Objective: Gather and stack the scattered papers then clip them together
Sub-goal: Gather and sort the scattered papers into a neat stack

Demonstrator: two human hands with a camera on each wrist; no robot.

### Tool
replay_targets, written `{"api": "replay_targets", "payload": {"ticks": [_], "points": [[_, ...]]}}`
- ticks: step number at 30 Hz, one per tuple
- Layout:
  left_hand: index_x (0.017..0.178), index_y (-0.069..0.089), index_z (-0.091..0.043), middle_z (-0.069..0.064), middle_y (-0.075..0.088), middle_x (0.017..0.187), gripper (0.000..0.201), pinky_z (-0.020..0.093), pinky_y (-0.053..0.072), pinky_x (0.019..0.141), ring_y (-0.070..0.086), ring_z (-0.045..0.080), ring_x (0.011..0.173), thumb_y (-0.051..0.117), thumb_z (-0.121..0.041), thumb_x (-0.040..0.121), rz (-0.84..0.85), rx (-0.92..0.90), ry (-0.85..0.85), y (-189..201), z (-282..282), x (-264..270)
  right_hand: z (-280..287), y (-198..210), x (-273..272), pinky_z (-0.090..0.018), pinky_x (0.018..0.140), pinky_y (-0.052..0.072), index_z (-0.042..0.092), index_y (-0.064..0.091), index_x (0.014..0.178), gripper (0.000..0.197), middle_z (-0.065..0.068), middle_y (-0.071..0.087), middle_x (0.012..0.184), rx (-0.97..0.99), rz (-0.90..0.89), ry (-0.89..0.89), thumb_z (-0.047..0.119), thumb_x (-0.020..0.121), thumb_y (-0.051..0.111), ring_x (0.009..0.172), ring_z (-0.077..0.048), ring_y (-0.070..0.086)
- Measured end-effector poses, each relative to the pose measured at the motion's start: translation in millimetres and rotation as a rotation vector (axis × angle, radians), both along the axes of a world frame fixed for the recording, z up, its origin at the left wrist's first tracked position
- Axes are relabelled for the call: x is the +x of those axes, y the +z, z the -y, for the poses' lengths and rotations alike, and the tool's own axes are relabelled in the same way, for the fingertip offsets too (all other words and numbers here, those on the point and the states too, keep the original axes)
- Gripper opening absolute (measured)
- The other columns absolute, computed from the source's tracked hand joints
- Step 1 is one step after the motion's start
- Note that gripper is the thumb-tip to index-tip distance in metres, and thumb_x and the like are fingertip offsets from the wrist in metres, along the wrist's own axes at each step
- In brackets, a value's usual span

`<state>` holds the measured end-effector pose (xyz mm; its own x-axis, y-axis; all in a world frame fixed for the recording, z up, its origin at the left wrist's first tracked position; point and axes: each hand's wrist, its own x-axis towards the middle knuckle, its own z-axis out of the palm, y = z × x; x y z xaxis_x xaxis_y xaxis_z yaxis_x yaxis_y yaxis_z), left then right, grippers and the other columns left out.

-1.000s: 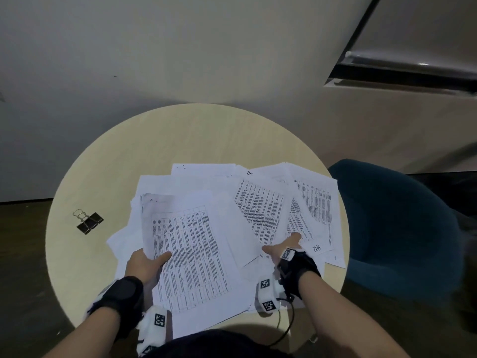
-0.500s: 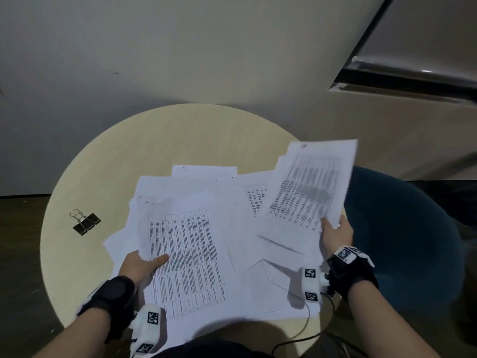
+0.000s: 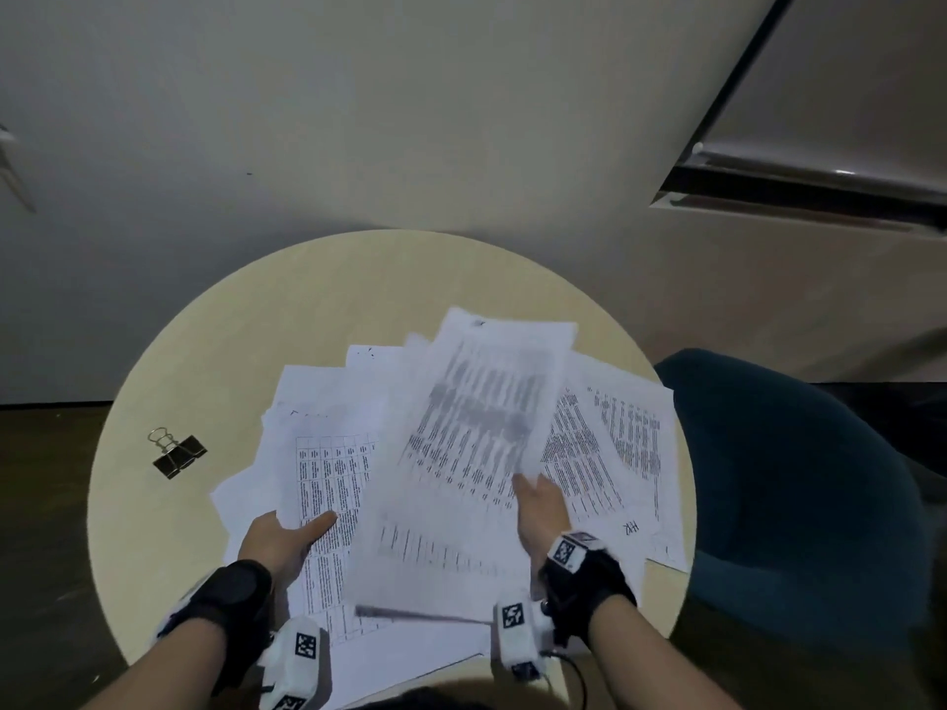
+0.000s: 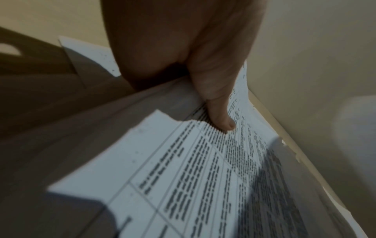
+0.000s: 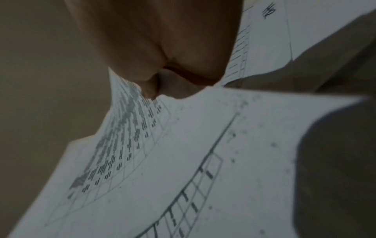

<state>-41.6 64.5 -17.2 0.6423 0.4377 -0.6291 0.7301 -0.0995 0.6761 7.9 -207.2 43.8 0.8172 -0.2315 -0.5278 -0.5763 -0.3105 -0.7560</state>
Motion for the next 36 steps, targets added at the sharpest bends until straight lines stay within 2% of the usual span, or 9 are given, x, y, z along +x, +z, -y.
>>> {"api": "replay_targets", "payload": {"ticks": [2, 5, 9, 16, 20, 23, 27, 31, 36], "points": [[0.072, 0.058, 0.013, 0.019, 0.059, 0.058, 0.053, 0.033, 0.04, 0.06, 0.056, 0.029, 0.056, 0.07, -0.037, 0.084, 0.031, -0.027, 0.034, -3, 1, -2, -8, -15, -6, -0.031, 0.074, 0.043, -0.001, 0.053, 0.128, 0.035, -0.005, 0.06, 0.087, -0.066, -0.033, 0.149, 0.019, 0.102, 0.038, 0.077, -0.021, 0.057], [0.102, 0.059, 0.012, 0.029, 0.067, 0.096, 0.071, 0.038, 0.044, 0.081, 0.064, 0.038, 0.089, 0.063, -0.056, 0.082, 0.091, -0.069, 0.111, -10, 3, -5, -11, -28, -14, -0.036, 0.094, 0.046, -0.002, 0.052, 0.128, 0.045, -0.018, 0.063, 0.116, -0.066, -0.11, 0.301, 0.032, 0.1, 0.045, 0.106, -0.029, 0.061], [0.089, 0.06, 0.006, 0.003, 0.049, 0.059, 0.039, 0.029, 0.034, 0.064, 0.044, 0.021, 0.058, 0.075, -0.029, 0.081, 0.096, -0.1, 0.073, -10, 1, -6, -3, -41, -17, -0.022, 0.054, 0.029, 0.019, 0.04, 0.068, 0.033, 0.004, 0.038, 0.063, -0.296, -0.048, 0.405, 0.026, 0.089, 0.065, 0.054, -0.01, 0.035], [0.07, 0.053, -0.004, 0.01, 0.054, 0.06, 0.028, 0.028, 0.034, 0.056, 0.046, 0.022, 0.056, 0.07, -0.02, 0.086, 0.077, -0.101, 0.029, -11, -3, -5, 10, -44, -21, -0.024, 0.052, 0.015, 0.017, 0.02, 0.062, 0.051, 0.002, 0.02, 0.059, -0.413, 0.024, 0.473, 0.012, 0.089, 0.063, 0.052, -0.013, 0.017], [0.072, 0.054, -0.007, 0.012, 0.058, 0.063, 0.04, 0.03, 0.039, 0.064, 0.052, 0.022, 0.06, 0.068, -0.044, 0.08, 0.062, -0.152, 0.063, -13, -4, -6, 16, -46, -18, -0.022, 0.05, 0.017, 0.016, 0.023, 0.063, 0.045, 0.002, 0.024, 0.06, -0.415, 0.03, 0.446, 0.009, 0.092, 0.057, 0.052, -0.013, 0.022], [0.102, 0.056, -0.012, 0.01, 0.063, 0.09, 0.049, 0.037, 0.04, 0.083, 0.059, 0.025, 0.081, 0.055, -0.053, 0.075, 0.036, -0.229, 0.126, -9, -3, -10, 10, -46, -21, -0.024, 0.049, 0.026, 0.018, 0.025, 0.059, 0.047, 0.003, 0.028, 0.055, -0.329, 0.019, 0.605, 0.01, 0.087, 0.062, 0.049, -0.012, 0.031], [0.153, 0.007, -0.02, 0.002, 0.026, 0.157, 0.094, 0.05, 0.021, 0.112, 0.028, 0.028, 0.143, 0.059, -0.059, 0.084, -0.006, -0.379, 0.136, -1, 4, -14, -3, -50, -28, -0.027, 0.053, 0.027, 0.021, 0.029, 0.057, 0.048, 0.005, 0.029, 0.052, -0.319, 0.062, 0.762, 0.033, 0.08, 0.07, 0.049, -0.01, 0.028], [0.134, 0.047, -0.006, 0.012, 0.056, 0.135, 0.065, 0.043, 0.039, 0.096, 0.054, 0.031, 0.111, 0.073, -0.035, 0.082, 0.017, -0.161, 0.109, -9, 1, -14, -2, -60, -20, -0.03, 0.089, 0.053, 0.03, 0.063, 0.108, 0.034, 0.013, 0.067, 0.103, -0.257, 0.16, 0.382, 0.048, 0.08, 0.067, 0.095, -0.003, 0.062], [0.128, 0.055, -0.009, 0.011, 0.065, 0.122, 0.055, 0.048, 0.045, 0.096, 0.06, 0.036, 0.107, 0.071, -0.036, 0.083, 0.005, -0.184, 0.072, -14, -5, -12, 10, -60, 4, -0.042, 0.107, 0.037, 0.016, 0.025, 0.147, 0.092, -0.009, 0.031, 0.146, -0.53, -0.077, 0.262, 0.047, 0.075, 0.072, 0.134, -0.028, 0.034]]}}
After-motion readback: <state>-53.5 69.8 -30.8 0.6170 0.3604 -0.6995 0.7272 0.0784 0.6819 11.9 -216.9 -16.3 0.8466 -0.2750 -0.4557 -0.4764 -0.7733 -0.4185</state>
